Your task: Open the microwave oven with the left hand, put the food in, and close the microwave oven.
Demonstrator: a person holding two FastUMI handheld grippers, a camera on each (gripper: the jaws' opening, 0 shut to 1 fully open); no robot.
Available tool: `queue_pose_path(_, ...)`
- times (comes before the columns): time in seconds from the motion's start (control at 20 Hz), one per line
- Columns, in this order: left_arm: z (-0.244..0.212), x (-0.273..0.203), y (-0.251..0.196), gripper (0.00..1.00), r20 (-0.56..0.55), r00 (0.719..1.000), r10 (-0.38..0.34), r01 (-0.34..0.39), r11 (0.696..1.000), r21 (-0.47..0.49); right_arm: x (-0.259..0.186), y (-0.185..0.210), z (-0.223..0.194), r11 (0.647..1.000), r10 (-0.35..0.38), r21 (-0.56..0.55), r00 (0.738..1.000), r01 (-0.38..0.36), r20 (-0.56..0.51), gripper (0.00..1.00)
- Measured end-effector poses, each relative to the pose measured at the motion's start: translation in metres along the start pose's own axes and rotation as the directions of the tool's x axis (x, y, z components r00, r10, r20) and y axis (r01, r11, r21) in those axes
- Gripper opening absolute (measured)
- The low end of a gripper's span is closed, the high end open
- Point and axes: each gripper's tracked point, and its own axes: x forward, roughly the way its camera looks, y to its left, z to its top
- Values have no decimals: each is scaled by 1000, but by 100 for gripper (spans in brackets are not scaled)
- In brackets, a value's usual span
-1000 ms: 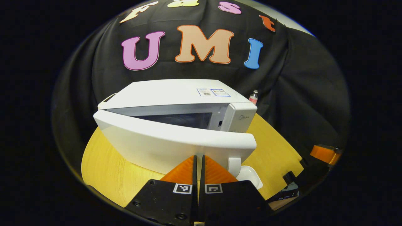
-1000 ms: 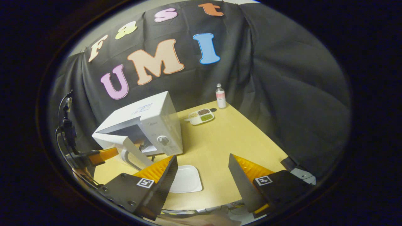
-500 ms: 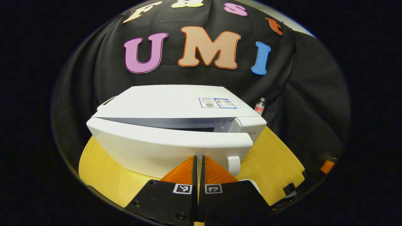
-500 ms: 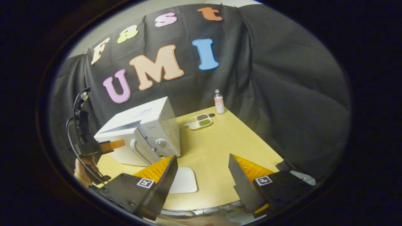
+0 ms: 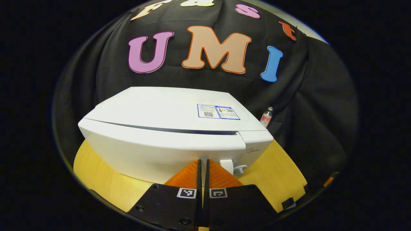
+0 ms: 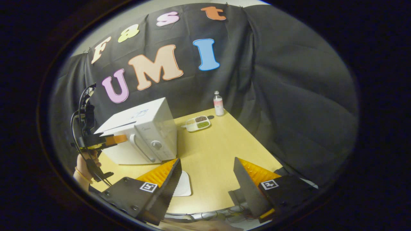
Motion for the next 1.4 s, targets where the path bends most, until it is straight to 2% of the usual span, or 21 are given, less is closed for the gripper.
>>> queue_pose_path(0.35, 4, 1, 1, 1, 24, 1000, 17, -15, 997, -71, 7, 3, 0, 1000, 25, -13, 1000, -25, -5, 92)
queue_pose_path(0.4, 4, 0, 2, 1, 26, 999, 20, -18, 997, -74, 7, 4, 2, 999, 29, -14, 1000, -29, -1, 100)
queue_pose_path(0.45, 6, 1, 2, 1, 30, 999, 23, -20, 997, -78, 8, 5, 3, 999, 33, -15, 999, -33, 1, 100)
queue_pose_path(0.5, 6, 1, 2, 0, 30, 999, 26, -24, 996, -84, 10, 7, 2, 999, 37, -18, 999, -37, -2, 92)
queue_pose_path(0.55, 5, 1, 2, 0, 32, 999, 29, -26, 996, -89, 12, 8, 1, 999, 39, -23, 999, -39, -5, 100)
queue_pose_path(0.6, 5, 1, 2, 1, 35, 999, 29, -25, 995, -93, 13, 8, 1, 999, 43, -26, 999, -43, -7, 92)
queue_pose_path(0.7, 5, 1, 2, 1, 41, 999, 26, -21, 994, -103, 15, 10, 4, 998, 52, -33, 999, -52, -1, 92)
queue_pose_path(0.75, 3, 6, -1, 1, 45, 999, 24, -18, 994, -110, 16, 12, 4, 998, 58, -36, 998, -58, 0, 100)
queue_pose_path(0.8, 3, 7, -1, 1, 50, 999, 21, -16, 993, -114, 16, 15, 4, 997, 67, -40, 998, -67, -3, 92)
queue_pose_path(0.85, 4, 8, -1, 1, 62, 998, 20, -12, 993, -118, 16, 18, 2, 996, 79, -43, 997, -79, -12, 92)
queue_pose_path(0.9, 11, 14, 6, 1, 80, 996, 49, -40, 993, -109, 18, 22, -1, 995, 90, -49, 996, -91, -22, 92)
queue_pose_path(0.95, 2, 11, 4, 1, 42, 998, 47, -41, 991, -130, 18, 24, -2, 994, 97, -57, 995, -98, -28, 92)
queue_pose_path(1.0, 2, 13, 4, 1, 49, 998, 43, -36, 991, -130, 17, 26, -1, 992, 102, -69, 994, -104, -27, 100)
queue_pose_path(1.05, 8, 10, 7, 1, 54, 998, 39, -32, 992, -120, 16, 28, 1, 991, 107, -79, 994, -109, -25, 92)
queue_pose_path(1.1, 6, 8, 8, 1, 46, 998, 43, -37, 993, -111, 16, 29, -1, 990, 112, -85, 993, -114, -29, 100)
queue_pose_path(1.15, 6, 8, 10, 1, 42, 998, 52, -48, 994, -101, 15, 29, -2, 989, 117, -88, 992, -120, -35, 92)
queue_pose_path(1.25, 9, 0, 8, 2, 44, 998, 43, -40, 996, -80, 16, 29, -6, 988, 128, -80, 990, -132, -52, 92)
queue_pose_path(1.3, 7, 0, 5, 9, 45, 998, 34, -30, 997, -74, 17, 29, -7, 988, 134, -73, 989, -138, -58, 92)
queue_pose_path(1.35, 3, -2, 0, 12, 45, 999, 23, -20, 998, -67, 17, 29, -7, 988, 138, -68, 989, -142, -60, 92)
queue_pose_path(1.4, 1, -9, -2, 22, 45, 999, 14, -11, 998, -59, 18, 27, -5, 987, 139, -69, 989, -143, -59, 92)
